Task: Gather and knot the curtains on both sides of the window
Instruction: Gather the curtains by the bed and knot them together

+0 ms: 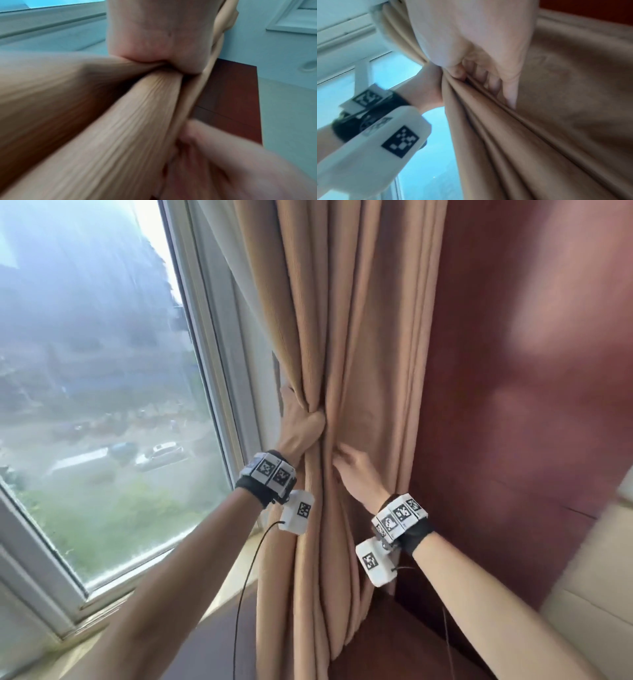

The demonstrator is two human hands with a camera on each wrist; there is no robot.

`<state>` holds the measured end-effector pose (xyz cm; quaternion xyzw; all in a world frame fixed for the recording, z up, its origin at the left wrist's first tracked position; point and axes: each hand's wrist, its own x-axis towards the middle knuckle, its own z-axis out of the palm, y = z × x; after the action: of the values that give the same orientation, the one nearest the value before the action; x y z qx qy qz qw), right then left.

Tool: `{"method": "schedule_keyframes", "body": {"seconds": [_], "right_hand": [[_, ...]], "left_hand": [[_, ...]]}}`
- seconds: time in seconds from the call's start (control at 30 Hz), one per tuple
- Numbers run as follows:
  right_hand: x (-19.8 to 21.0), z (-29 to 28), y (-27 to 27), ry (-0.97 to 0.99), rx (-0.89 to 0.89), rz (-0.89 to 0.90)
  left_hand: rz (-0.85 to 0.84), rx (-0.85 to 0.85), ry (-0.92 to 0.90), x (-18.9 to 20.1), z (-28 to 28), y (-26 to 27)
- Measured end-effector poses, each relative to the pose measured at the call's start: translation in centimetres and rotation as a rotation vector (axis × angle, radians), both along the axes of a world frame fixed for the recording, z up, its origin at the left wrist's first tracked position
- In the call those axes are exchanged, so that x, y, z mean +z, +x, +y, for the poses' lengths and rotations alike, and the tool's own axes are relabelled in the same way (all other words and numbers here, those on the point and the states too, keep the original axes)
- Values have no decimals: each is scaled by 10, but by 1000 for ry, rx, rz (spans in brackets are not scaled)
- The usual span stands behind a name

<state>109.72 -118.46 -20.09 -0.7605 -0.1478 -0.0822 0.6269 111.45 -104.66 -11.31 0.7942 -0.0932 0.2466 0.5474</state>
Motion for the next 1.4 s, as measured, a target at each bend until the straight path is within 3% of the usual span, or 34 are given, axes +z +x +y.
{"method": "schedule_keyframes", "body": {"seconds": [0.17,0.27,0.4,0.43,0.47,0.57,0.6,0.67,0.73,0.83,1.07,1.2,1.4], "right_hand": [[6,5,-10,-136,71,-37],[1,13,-13,-129,94,-36],[-5,1,-12,-54,322,60],[-3,-7,-8,-84,304,22],[1,-15,-2,-100,221,-69],[9,-50,39,-31,-349,-296],[16,-62,53,12,-502,-281],[26,-84,88,46,-609,-95],[25,-98,121,28,-563,64],[10,-92,145,72,-375,133],[0,3,51,-90,-126,0],[-1,26,2,-1,22,-176],[-12,20,-13,74,240,-20]], "left_hand": [[34,-134,-52,-6,-22,-16],[26,69,38,-5,-25,-8],[14,270,-21,-3,-11,4],[8,275,-44,-3,-4,10],[-1,277,-54,-3,3,14],[3,300,-42,-3,13,21],[0,303,-45,-3,15,20],[-12,296,-43,-5,17,18],[-28,269,-44,-6,18,17],[-46,234,-56,-5,17,16],[-17,179,-15,-8,5,27],[-20,17,-11,-13,-14,16],[71,121,85,-8,-28,29]]}}
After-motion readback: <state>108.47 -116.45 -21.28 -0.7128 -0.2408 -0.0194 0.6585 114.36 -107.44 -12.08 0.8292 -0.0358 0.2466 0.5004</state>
